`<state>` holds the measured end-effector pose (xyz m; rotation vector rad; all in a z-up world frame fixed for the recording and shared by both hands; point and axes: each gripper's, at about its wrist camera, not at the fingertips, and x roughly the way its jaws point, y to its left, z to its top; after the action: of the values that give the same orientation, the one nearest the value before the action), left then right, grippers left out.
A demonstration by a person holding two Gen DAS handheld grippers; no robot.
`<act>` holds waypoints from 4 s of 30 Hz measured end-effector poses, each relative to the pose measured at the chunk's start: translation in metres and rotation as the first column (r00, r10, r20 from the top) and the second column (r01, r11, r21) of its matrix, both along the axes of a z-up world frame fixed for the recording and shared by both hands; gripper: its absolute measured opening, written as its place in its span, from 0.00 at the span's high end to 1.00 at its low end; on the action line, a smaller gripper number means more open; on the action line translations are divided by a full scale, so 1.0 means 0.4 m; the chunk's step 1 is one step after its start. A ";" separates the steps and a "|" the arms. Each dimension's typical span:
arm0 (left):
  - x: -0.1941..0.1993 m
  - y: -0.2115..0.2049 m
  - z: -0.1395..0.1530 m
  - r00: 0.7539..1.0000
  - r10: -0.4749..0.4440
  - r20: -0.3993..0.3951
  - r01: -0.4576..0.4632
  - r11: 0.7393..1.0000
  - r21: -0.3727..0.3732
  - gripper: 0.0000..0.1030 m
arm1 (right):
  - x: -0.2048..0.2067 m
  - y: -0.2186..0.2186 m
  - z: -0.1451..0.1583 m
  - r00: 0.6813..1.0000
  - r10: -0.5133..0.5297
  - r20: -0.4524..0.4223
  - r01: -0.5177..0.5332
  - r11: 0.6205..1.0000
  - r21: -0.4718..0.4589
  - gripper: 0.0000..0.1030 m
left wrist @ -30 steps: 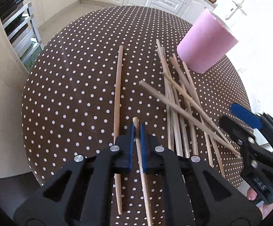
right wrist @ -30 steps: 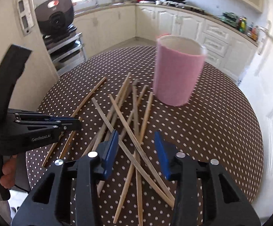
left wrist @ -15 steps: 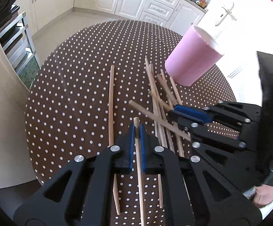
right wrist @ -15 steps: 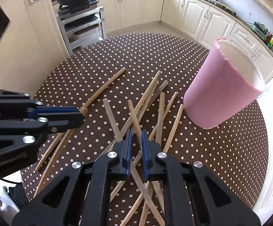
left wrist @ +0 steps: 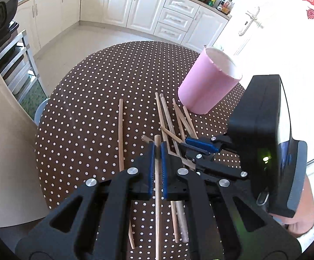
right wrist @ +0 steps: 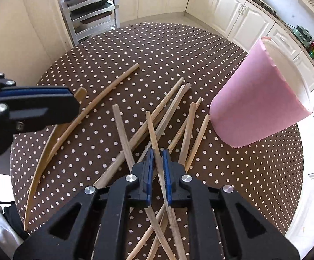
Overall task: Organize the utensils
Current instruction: 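Close the left gripper on a chopstick while the right gripper grasps another chopstick, then lift both chopsticks over the pink cup and open both grippers to drop them in, then lower both grippers to the table while the right gripper grasps a chopstick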
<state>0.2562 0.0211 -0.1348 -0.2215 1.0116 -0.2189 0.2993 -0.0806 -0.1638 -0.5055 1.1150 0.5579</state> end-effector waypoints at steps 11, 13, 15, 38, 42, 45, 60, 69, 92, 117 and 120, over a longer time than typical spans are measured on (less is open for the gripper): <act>-0.015 -0.027 0.118 0.994 -0.055 0.095 0.056 0.998 -0.007 0.94 | -0.037 -0.089 0.163 0.993 -0.078 0.094 0.057 0.976 0.212 0.95; -0.021 -0.038 0.157 0.989 -0.082 0.120 0.086 0.996 -0.028 0.94 | -0.052 -0.108 0.208 0.987 -0.095 0.131 0.060 0.967 0.247 0.95; -0.025 -0.050 0.195 0.983 -0.104 0.149 0.110 0.993 -0.034 0.95 | -0.070 -0.125 0.254 0.979 -0.114 0.168 0.061 0.955 0.292 0.95; 0.030 -0.117 0.544 0.815 -0.011 0.579 0.054 0.997 -0.057 0.95 | -0.126 -0.318 0.580 0.682 -0.481 0.551 0.063 0.789 0.611 0.96; 0.043 -0.134 0.550 0.785 -0.004 0.619 0.053 0.997 -0.060 0.95 | -0.115 -0.325 0.563 0.648 -0.519 0.557 0.077 0.773 0.630 0.96; 0.047 -0.135 0.537 0.771 -0.003 0.636 0.056 0.996 -0.063 0.95 | -0.097 -0.325 0.541 0.648 -0.528 0.548 0.097 0.772 0.629 0.96; 0.099 -0.156 0.387 0.859 -0.058 0.508 0.062 0.998 0.009 0.94 | -0.048 -0.301 0.444 0.726 -0.510 0.461 0.192 0.795 0.576 0.95; 0.071 -0.139 0.387 0.867 -0.060 0.494 0.040 0.998 0.051 0.43 | -0.045 -0.313 0.436 0.753 -0.517 0.407 0.227 0.785 0.577 0.95; -0.047 0.087 0.232 0.962 -0.008 0.273 -0.024 0.993 0.114 0.31 | -0.211 -0.347 0.396 0.791 -0.511 0.336 0.256 0.776 0.577 0.69; 0.052 0.114 -0.033 0.998 -0.026 -0.050 0.031 0.993 0.110 0.44 | 0.004 0.005 0.034 0.979 -0.203 -0.011 0.201 0.962 0.182 0.85; 0.075 0.110 -0.053 0.997 -0.023 -0.071 0.031 0.993 0.115 0.44 | 0.035 0.005 0.025 0.977 -0.213 -0.016 0.212 0.961 0.179 0.95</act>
<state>0.2862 0.0651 -0.1560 -0.1109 1.0934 -0.1773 0.3132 -0.0787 -0.1537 -0.2261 1.0878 0.4631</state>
